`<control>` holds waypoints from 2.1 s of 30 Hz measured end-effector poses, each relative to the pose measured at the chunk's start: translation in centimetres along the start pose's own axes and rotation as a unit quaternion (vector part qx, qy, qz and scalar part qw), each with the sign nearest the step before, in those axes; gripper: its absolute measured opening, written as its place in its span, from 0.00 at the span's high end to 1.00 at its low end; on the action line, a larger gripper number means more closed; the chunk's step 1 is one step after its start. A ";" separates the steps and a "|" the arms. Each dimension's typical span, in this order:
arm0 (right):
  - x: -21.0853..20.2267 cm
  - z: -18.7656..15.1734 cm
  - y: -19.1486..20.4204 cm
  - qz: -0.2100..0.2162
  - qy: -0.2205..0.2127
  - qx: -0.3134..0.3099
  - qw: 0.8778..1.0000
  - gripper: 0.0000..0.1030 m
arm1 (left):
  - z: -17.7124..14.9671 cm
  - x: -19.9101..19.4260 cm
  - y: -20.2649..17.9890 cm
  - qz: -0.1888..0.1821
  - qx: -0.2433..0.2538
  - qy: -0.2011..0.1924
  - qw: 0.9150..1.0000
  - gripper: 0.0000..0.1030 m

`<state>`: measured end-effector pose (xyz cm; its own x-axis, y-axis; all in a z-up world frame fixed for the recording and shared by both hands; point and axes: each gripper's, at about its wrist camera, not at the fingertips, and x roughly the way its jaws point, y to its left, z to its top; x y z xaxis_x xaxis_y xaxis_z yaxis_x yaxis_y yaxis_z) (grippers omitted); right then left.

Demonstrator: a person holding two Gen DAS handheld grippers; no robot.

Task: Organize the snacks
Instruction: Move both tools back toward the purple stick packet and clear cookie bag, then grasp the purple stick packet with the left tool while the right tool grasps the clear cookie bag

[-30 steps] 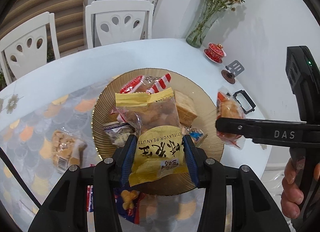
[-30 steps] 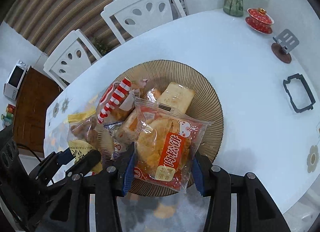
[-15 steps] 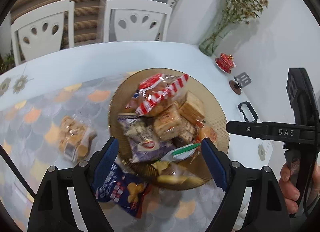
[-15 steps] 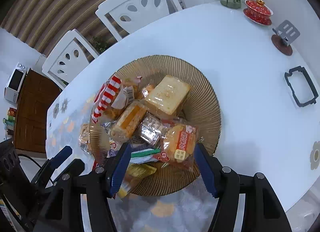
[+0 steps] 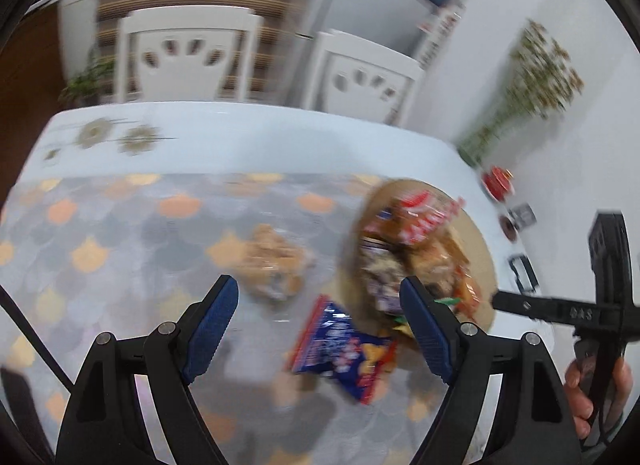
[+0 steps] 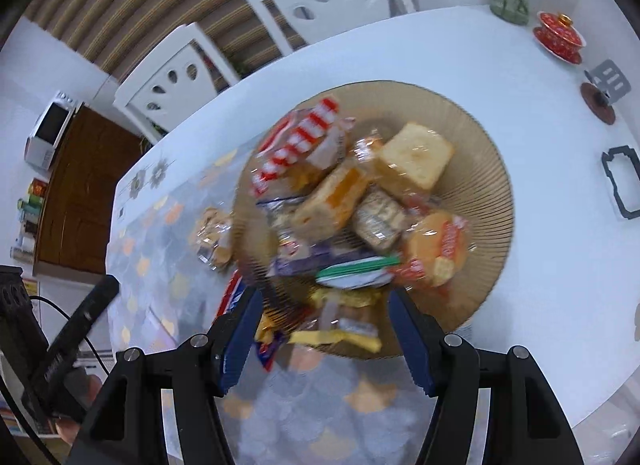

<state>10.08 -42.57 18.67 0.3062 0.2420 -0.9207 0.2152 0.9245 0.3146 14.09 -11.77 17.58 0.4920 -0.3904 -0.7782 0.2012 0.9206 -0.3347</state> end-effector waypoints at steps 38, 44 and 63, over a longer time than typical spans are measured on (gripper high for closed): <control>12.1 -0.5 18.5 0.028 0.057 -0.095 0.993 0.38 | -9.2 2.4 18.6 0.064 -0.217 0.113 0.967 0.45; 15.9 1.6 18.8 -0.041 0.059 -0.040 0.997 0.38 | -9.3 3.3 18.5 0.059 -0.208 0.126 0.968 0.45; 23.0 4.4 17.3 -0.096 0.081 0.023 0.992 0.29 | -9.3 5.8 18.3 0.066 -0.198 0.132 0.969 0.40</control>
<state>24.88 -22.35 3.97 0.1035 0.1096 -0.9886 0.2993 0.9444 0.1361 12.75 2.79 2.03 0.2463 -0.3053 -0.9199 -0.2157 0.9080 -0.3591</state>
